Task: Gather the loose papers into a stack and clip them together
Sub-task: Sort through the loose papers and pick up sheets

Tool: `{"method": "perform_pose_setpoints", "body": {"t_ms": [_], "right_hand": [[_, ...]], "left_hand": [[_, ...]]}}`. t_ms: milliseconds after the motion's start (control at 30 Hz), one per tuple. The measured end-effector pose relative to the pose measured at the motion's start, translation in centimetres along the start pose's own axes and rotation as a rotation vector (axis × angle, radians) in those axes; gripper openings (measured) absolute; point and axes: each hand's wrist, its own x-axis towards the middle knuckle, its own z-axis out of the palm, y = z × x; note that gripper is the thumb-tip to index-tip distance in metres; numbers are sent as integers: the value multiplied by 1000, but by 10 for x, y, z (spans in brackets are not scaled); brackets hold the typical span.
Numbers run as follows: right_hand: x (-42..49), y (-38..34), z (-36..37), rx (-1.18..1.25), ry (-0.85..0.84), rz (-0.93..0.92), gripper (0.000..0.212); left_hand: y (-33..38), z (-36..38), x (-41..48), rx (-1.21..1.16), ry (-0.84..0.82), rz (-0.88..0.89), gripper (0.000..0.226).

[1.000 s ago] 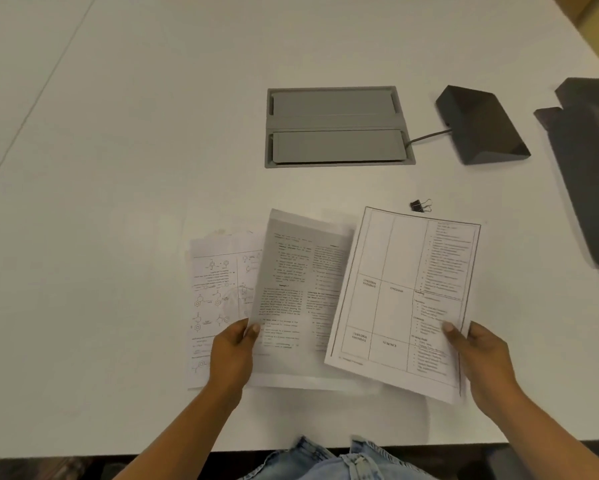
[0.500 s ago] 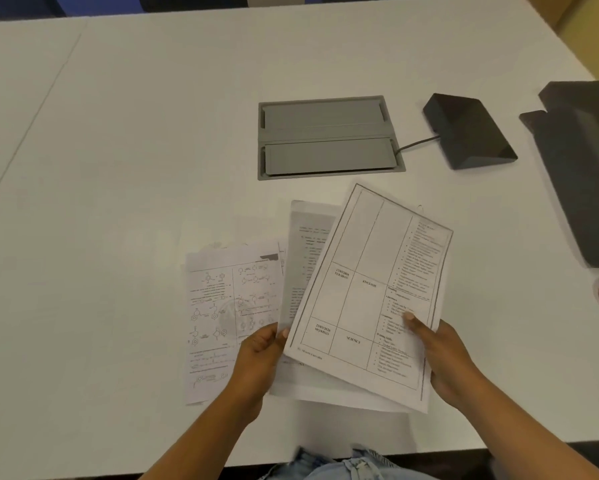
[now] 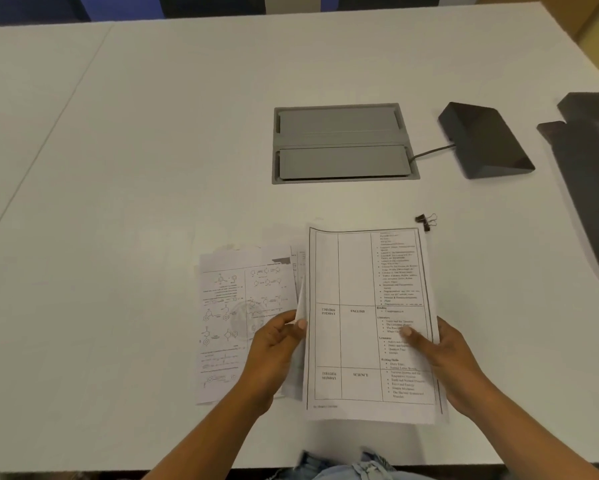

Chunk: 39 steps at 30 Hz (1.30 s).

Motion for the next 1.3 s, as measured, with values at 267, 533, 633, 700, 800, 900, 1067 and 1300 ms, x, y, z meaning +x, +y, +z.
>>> {"method": "perform_pose_setpoints", "body": {"t_ms": [267,533,633,700,800,900,1067,1300], "right_hand": [[5,1,8,29,-90,78,28],[8,20,2,21,67,124,25],[5,21,-4,-3,77,114,37],[4,19,-7,-14,92,101,49],[4,16,-13,-11,121,85,50],[4,11,-14,4,138,71,39],[2,5,-14,-19,145,61,35],[0,4,-10,-39,163,57,30]], "left_hand": [[-9,-6,7,-11,104,-4,15],[-42,-43,28,346,420,-57,29],[-61,-74,35,714,666,-173,69],[-69,-90,38,818,683,-320,94],[-79,-102,42,820,654,-358,108],[-82,-106,48,752,636,-241,104],[-81,-95,47,645,609,-91,84],[-71,-93,48,554,665,-322,107]]}}
